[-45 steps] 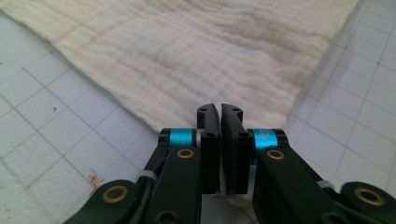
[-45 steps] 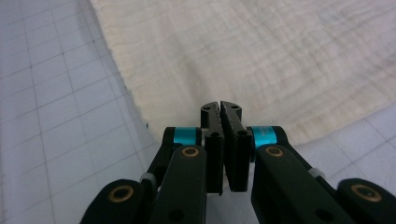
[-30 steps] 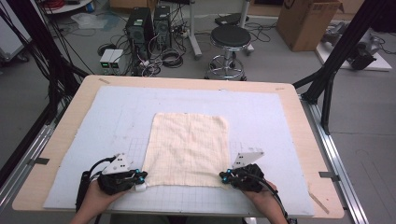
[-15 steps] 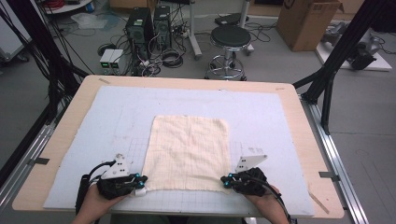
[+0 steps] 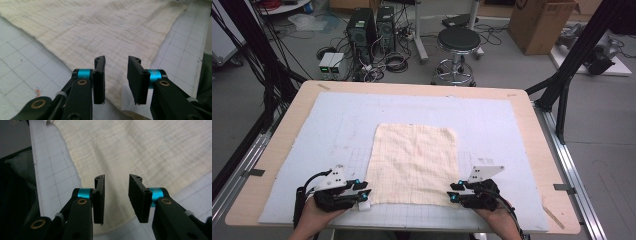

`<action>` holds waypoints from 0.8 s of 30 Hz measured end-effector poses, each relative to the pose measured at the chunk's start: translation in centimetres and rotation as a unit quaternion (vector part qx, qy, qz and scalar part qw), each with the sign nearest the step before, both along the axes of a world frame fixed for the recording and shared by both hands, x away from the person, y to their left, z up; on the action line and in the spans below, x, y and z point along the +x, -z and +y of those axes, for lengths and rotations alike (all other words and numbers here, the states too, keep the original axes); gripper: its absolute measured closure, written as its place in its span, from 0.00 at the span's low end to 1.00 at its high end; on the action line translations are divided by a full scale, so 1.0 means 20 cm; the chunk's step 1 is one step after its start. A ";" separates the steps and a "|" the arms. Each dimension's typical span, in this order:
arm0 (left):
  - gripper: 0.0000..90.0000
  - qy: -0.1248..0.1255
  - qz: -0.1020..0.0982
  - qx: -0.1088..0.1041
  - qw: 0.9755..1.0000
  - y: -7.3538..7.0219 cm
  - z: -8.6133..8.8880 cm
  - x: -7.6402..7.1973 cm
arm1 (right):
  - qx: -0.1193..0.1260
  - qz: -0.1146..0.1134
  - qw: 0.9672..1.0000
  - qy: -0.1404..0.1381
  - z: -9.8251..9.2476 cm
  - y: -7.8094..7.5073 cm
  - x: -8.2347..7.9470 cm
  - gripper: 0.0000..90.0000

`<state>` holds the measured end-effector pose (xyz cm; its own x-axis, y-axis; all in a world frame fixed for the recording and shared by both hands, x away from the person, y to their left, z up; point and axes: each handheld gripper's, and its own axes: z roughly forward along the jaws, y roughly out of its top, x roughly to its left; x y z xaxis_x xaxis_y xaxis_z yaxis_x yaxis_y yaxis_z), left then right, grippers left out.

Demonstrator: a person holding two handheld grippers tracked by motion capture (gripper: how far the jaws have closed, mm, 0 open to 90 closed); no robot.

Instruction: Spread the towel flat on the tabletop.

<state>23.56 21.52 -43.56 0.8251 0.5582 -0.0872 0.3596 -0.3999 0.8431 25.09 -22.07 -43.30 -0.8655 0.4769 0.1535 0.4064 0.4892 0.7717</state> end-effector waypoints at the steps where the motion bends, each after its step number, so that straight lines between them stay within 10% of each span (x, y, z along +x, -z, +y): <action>1: 0.72 -0.003 -0.001 -0.004 1.000 0.00 0.00 0.00 | 0.002 -0.003 1.000 0.003 0.00 0.00 0.00 0.69; 24: 0.53 -0.040 -0.008 -0.027 0.999 -0.03 -0.03 0.13 | 0.013 -0.010 0.998 0.054 0.02 -0.02 0.12 0.36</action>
